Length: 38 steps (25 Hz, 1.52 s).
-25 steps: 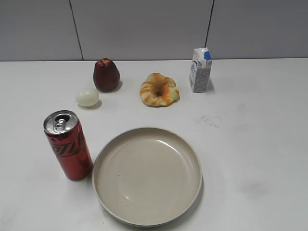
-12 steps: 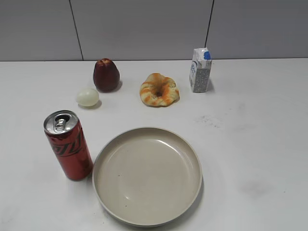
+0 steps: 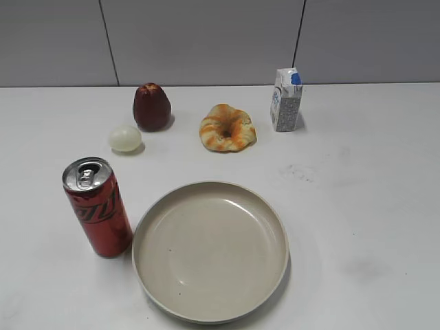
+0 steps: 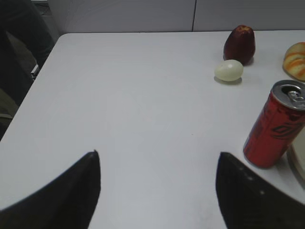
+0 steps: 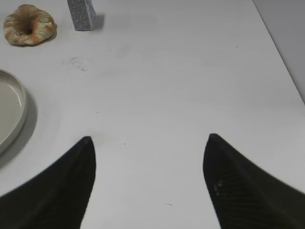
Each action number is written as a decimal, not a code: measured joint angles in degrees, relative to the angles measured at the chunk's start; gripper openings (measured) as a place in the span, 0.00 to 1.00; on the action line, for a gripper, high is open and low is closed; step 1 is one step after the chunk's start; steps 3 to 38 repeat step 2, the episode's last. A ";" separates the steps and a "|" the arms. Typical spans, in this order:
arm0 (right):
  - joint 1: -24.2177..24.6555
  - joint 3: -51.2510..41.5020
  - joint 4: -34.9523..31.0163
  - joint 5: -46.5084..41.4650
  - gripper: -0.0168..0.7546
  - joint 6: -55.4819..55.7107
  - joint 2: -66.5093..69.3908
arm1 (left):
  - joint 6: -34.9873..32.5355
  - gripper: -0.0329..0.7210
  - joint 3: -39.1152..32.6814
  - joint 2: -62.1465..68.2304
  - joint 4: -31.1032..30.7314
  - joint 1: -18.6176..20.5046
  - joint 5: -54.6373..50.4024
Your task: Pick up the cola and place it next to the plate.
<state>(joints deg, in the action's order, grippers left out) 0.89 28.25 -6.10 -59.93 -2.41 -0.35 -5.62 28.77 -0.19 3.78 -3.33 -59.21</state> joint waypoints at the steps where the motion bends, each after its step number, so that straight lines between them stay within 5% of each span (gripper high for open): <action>1: 0.00 0.00 0.00 0.00 0.72 0.00 0.00 | 0.00 0.80 0.00 -0.06 0.07 0.00 0.00; 38: 0.00 0.00 0.00 0.00 0.72 0.00 0.00 | 0.00 0.79 0.00 -0.06 0.13 0.00 0.00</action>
